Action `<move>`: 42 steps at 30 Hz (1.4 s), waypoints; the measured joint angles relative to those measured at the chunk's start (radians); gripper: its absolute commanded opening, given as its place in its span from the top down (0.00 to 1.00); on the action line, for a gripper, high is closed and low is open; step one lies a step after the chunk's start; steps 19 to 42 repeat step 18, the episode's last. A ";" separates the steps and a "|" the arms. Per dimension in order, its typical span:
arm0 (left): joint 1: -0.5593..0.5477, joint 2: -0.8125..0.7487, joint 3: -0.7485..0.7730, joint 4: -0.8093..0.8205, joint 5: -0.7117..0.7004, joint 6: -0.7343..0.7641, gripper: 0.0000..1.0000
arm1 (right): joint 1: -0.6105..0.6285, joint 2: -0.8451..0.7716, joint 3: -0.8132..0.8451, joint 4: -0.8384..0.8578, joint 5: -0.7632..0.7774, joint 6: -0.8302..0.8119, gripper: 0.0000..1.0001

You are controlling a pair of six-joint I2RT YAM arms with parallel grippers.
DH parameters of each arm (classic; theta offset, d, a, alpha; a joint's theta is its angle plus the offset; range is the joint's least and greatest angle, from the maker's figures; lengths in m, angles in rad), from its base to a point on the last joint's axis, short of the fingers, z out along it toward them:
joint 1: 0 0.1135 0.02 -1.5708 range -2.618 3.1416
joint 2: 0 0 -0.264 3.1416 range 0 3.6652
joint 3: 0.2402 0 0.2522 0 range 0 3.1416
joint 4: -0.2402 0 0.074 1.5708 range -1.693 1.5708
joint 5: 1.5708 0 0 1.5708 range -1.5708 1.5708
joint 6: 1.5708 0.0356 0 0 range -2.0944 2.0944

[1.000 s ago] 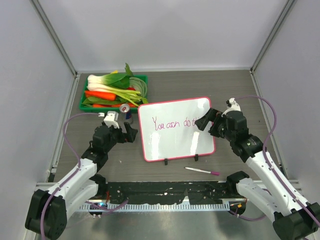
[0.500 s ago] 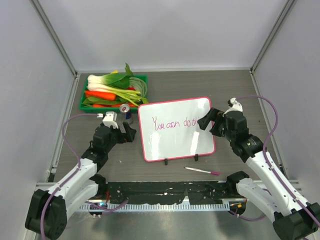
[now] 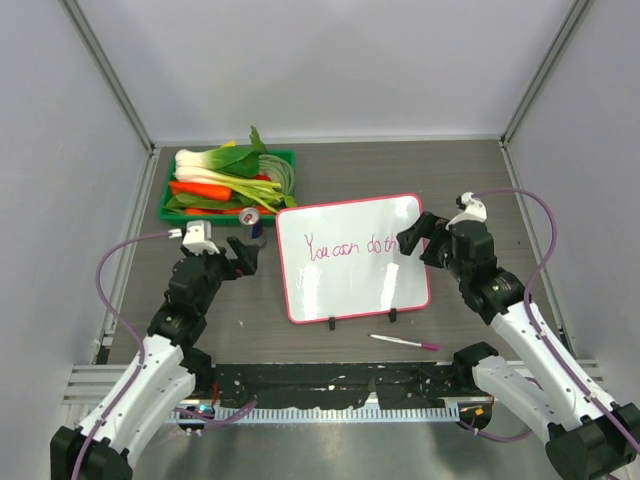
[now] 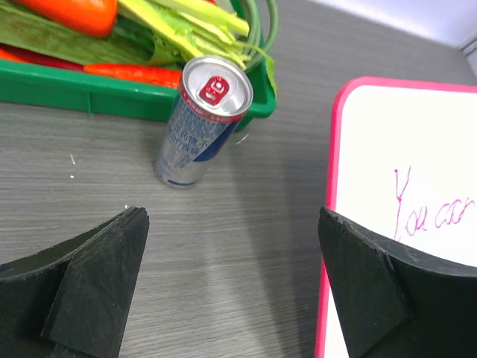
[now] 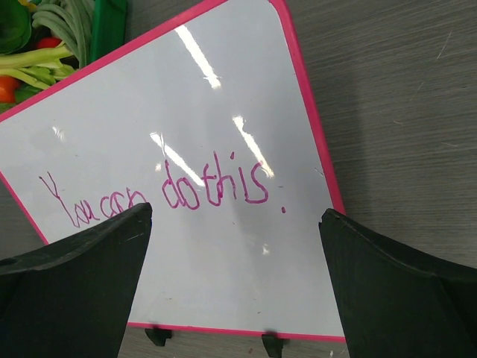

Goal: Write a sentence on the whiteboard
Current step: Reset both arms

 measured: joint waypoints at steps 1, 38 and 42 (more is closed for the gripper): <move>0.000 -0.024 0.000 -0.004 -0.006 -0.007 0.00 | 0.000 0.000 -0.006 0.013 0.005 -0.003 0.01; 0.000 -0.055 0.089 -0.052 -0.027 -0.025 0.01 | 0.000 -0.216 -0.306 0.380 0.288 -0.220 0.01; 0.000 -0.055 0.089 -0.052 -0.027 -0.025 0.01 | 0.000 -0.216 -0.306 0.380 0.288 -0.220 0.01</move>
